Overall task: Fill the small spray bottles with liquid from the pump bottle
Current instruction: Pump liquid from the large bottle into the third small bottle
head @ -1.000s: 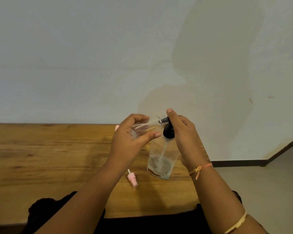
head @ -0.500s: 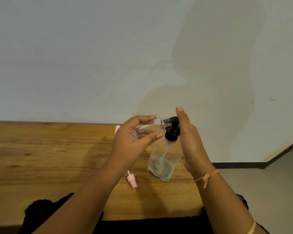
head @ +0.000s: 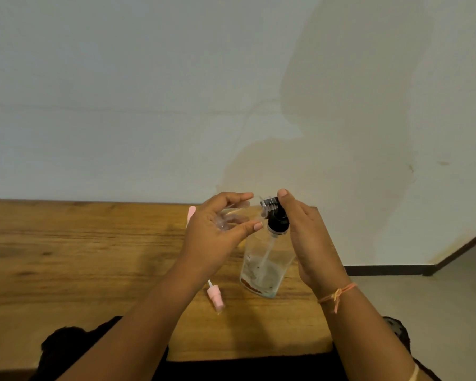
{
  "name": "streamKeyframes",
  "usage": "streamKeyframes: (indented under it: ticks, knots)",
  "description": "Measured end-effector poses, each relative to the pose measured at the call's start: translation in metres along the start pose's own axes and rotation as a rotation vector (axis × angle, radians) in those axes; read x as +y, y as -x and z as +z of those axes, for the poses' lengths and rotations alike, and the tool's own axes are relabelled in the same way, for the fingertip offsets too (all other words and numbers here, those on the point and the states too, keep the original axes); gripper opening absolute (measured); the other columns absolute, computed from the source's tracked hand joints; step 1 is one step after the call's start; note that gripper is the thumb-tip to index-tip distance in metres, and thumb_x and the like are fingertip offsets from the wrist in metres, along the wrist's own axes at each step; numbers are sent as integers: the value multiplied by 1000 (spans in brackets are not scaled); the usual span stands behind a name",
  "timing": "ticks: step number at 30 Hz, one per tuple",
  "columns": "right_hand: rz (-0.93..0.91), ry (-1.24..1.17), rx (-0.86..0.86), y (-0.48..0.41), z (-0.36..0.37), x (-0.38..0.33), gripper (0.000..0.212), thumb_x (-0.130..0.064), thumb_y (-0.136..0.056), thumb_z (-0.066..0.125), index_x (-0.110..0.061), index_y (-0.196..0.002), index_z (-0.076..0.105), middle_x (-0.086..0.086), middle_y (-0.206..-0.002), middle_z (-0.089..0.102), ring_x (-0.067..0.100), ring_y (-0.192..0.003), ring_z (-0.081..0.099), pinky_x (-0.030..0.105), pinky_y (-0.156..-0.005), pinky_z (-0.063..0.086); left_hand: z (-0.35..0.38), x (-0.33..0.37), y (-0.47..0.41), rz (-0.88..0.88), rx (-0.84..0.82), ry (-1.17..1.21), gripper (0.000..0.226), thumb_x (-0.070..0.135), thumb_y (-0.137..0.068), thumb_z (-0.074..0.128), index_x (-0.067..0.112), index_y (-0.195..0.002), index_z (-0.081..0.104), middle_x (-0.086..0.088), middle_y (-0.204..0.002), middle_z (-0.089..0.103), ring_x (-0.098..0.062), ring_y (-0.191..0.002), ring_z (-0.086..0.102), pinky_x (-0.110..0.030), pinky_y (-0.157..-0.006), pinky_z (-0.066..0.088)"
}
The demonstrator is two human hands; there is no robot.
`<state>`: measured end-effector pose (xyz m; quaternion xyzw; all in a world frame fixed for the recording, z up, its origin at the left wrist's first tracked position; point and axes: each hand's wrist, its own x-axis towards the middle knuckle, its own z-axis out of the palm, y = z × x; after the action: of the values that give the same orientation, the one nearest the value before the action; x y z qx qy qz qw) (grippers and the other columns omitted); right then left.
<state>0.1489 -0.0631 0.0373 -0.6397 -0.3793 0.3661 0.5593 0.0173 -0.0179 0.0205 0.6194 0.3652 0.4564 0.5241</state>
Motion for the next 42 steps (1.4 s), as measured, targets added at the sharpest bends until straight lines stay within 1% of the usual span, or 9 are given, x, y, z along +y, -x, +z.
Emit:
streamKeyframes:
  ticks: [5,16,20,23,26,31,36,39,42]
  knots:
    - [44,-23,-8,-2,2,-4,59,-65,-88,34,-20,-88,73,1,-91,74,16,-94,64,32,-85,46,-1,3,1,49,1,-24,43,10,-64,80,27,-100,65,-1,-108,64,-14,-84,66,-27,-78,57]
    - [36,-26,27,0,4,-4,51,-41,-92,51,8,-102,60,31,-105,60,22,-76,53,27,-62,41,-1,-1,2,-15,-14,-41,43,6,-63,80,30,-96,64,8,-105,65,-13,-81,66,-36,-84,56]
    - [52,-21,6,0,2,-4,57,-51,-90,49,3,-101,65,26,-108,62,37,-97,60,29,-70,44,-1,2,4,14,-9,-26,42,5,-64,79,26,-96,64,9,-105,64,-7,-79,67,-26,-79,56]
    - [89,-45,-8,-2,1,-7,61,-61,-85,46,-7,-100,70,18,-105,67,27,-102,61,32,-87,45,-2,3,4,34,-5,26,44,4,-62,79,22,-99,65,5,-105,65,-7,-79,67,-20,-74,55]
    - [78,-71,-4,-1,1,-8,43,-52,-91,45,-18,-86,70,6,-95,69,17,-92,60,31,-80,43,-4,3,4,43,-2,13,48,14,-57,79,27,-102,66,4,-108,66,-13,-84,67,-23,-76,56]
    - [48,-19,-13,4,1,-6,44,-46,-93,44,-12,-92,71,13,-94,70,26,-91,63,31,-73,46,-8,4,5,17,-33,-11,49,25,-56,77,30,-104,66,7,-107,68,-11,-87,70,-24,-76,57]
    - [-69,38,35,5,8,-2,61,-41,-96,41,18,-102,53,38,-107,51,45,-82,48,34,-64,33,-8,1,3,1,-10,-74,43,21,-63,80,34,-101,66,6,-103,68,-19,-83,68,-27,-63,58]
    - [-37,14,46,4,7,0,56,-39,-96,43,16,-97,55,38,-101,53,37,-76,51,32,-59,36,-8,0,3,14,-5,-84,45,32,-58,78,33,-101,67,8,-102,69,-15,-90,67,-28,-71,58]
    - [78,-73,13,1,2,-3,33,-42,-92,50,-14,-97,67,6,-92,67,7,-72,60,23,-57,43,-9,2,4,57,-15,-94,42,31,-59,77,31,-100,66,9,-101,68,-6,-92,66,-29,-78,57]
